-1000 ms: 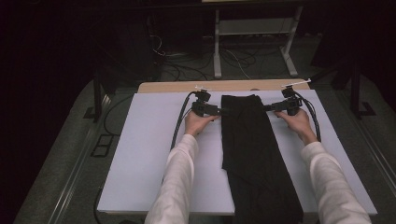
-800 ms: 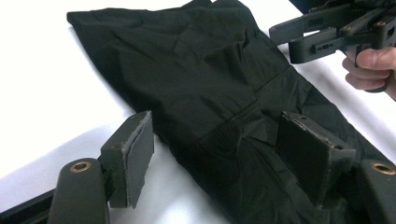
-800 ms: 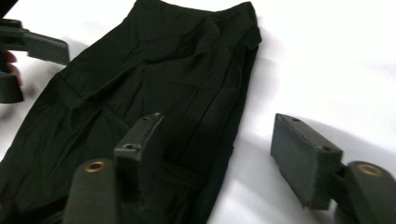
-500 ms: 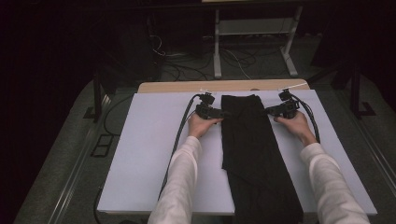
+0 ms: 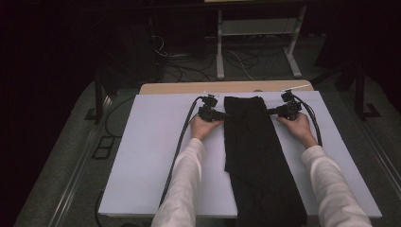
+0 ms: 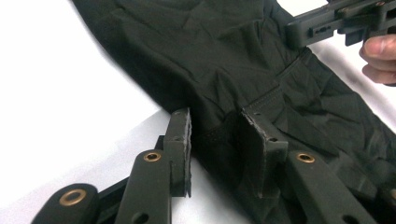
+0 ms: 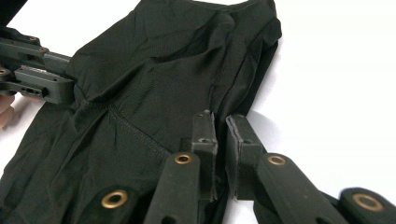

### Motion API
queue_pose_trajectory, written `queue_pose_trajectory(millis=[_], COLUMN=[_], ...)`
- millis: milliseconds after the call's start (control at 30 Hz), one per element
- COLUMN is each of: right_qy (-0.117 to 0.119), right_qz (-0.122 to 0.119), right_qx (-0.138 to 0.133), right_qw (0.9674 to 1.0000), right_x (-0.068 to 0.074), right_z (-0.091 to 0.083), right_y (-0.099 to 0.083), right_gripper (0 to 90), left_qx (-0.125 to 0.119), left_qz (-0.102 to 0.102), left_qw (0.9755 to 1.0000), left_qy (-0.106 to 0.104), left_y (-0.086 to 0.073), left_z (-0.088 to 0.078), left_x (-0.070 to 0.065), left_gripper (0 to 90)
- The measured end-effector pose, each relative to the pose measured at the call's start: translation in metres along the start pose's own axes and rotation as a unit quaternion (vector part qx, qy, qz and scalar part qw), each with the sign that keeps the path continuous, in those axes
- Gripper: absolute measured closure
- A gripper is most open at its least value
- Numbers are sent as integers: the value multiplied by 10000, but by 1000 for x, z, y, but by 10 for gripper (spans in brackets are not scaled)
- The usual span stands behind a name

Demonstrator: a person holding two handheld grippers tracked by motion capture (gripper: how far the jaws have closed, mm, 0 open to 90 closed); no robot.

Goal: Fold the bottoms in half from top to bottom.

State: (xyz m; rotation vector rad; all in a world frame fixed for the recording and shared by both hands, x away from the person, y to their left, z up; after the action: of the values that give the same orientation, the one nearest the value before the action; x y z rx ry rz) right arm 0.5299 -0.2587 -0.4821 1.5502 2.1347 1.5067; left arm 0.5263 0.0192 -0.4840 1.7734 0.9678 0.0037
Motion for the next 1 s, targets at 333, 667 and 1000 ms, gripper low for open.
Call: queue_pose_trajectory(millis=[333, 667, 1000], right_qy=[26, 61, 78], right_qz=[32, 236, -27], right_qx=[-66, -451, -546], right_qw=[10000, 9987, 9985], right_x=[5, 12, 37], right_z=[-3, -20, -38], right_y=[-1, 5, 15], right_gripper=[839, 841, 841], left_qx=[-79, -301, -635], left_qz=[-245, -260, -335], left_qw=[9996, 9992, 9974], left_qy=[93, 34, -95], left_y=[-2, 6, 9], left_z=[3, -7, -31], left_x=[3, -9, -20], left_gripper=[843, 855, 855])
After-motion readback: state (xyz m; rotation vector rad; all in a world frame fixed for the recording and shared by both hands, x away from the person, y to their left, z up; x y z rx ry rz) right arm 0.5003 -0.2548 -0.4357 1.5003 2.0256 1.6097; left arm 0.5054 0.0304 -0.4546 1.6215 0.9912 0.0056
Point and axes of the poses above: each handheld gripper's, and its own axes: z roughly forward along the jaws, y roughly out of its top, x roughly to its left, the point moved 4 cm from there along z, roughly forward along the jaws, and after that the axes turned 14 degrees about -x, right-handed, at the moved point
